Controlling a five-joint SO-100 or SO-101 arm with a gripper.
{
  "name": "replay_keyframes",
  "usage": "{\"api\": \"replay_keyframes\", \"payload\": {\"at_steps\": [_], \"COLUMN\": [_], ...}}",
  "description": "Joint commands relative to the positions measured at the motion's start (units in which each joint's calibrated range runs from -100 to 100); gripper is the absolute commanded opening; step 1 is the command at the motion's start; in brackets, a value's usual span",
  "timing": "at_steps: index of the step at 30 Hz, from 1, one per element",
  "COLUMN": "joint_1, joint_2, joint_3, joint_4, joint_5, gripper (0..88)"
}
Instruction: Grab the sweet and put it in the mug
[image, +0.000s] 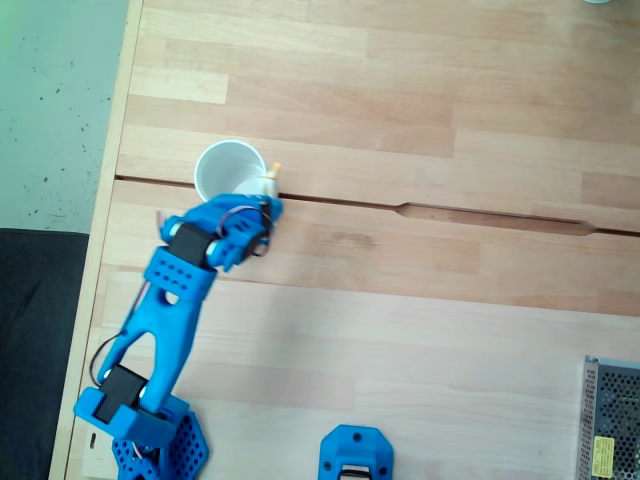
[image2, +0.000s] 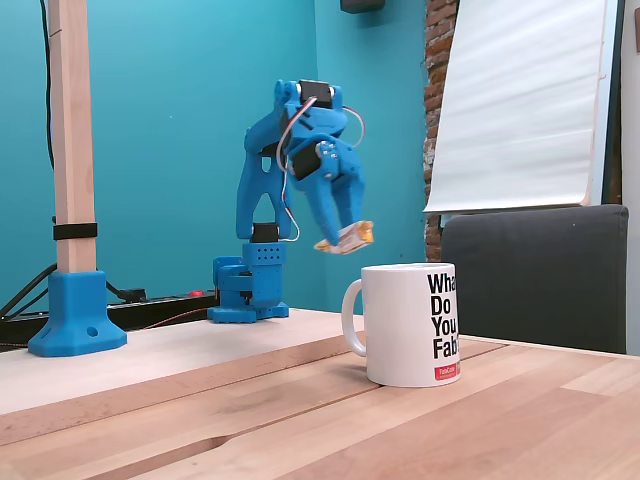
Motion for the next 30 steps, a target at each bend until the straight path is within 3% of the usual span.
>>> {"api": "replay_keyframes", "payload": {"at_steps": [1,15,28,30], "joint_1": [-3.20,-10.17,-9.66,-9.66], "joint_2": [-6.06,-5.71,-5.71,-5.71], "joint_3": [-3.26,-4.51,-3.98,-3.98], "joint_4": [-1.22,-3.64,-2.91,-2.91], "joint_5": [-0.10,-0.10,-0.10,-0.10], "gripper": [0.0,0.0,0.0,3.2]}}
